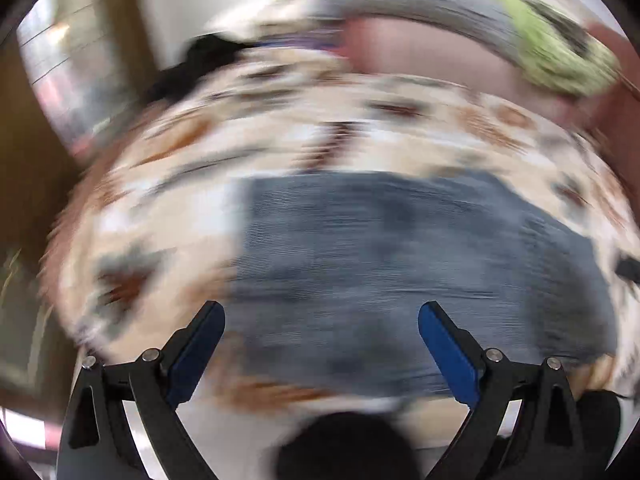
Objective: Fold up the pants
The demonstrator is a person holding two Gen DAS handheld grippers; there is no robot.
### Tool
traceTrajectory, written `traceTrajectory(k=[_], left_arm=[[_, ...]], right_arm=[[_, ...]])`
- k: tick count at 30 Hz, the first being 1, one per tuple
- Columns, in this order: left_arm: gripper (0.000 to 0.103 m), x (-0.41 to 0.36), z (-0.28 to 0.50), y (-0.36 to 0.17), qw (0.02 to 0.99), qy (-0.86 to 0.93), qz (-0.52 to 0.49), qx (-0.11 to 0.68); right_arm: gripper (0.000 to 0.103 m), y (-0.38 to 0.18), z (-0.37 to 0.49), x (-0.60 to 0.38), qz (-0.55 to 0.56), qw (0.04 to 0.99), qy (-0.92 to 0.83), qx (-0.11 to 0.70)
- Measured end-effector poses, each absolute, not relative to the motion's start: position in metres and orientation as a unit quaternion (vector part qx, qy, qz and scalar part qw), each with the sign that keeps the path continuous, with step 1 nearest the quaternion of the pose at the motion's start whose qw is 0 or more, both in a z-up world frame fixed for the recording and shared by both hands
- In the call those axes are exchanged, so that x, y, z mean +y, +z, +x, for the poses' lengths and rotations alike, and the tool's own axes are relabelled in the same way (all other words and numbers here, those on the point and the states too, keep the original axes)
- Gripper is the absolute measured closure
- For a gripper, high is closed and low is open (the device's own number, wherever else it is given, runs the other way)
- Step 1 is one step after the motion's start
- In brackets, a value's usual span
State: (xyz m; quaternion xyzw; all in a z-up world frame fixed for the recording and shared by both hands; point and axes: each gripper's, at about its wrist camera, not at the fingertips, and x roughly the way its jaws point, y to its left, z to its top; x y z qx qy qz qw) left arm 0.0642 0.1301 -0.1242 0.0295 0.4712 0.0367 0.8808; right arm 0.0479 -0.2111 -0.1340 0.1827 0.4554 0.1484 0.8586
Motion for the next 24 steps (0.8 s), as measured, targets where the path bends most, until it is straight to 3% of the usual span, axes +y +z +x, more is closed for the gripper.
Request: traceTrajectory(k=[5,9,16,24], left_arm=[[0.005,0.237,0.038,-0.135,0.866,0.129,-0.02,0.482],[0.005,0.274,0.026,-0.149,0.855,0.116,-0.109,0.493],[0.005,0.272,0.045,-0.184,0.816,0.027,-0.227,0.53],[0.005,0.239,0.064,-0.205,0.778,0.007,-0.272,0.567]], right_arm=[[0.054,-0.146,0.03,-0.156,0.168,0.848,0.194,0.465],[0.054,-0.16,0.021,-0.136,0.171,0.835,0.216,0.476],[0.054,-0.178,0.003,-0.13,0.163,0.841,0.241,0.456],[0.054,-0.181,-0.002,-0.152,0.187,0.853,0.249,0.418]])
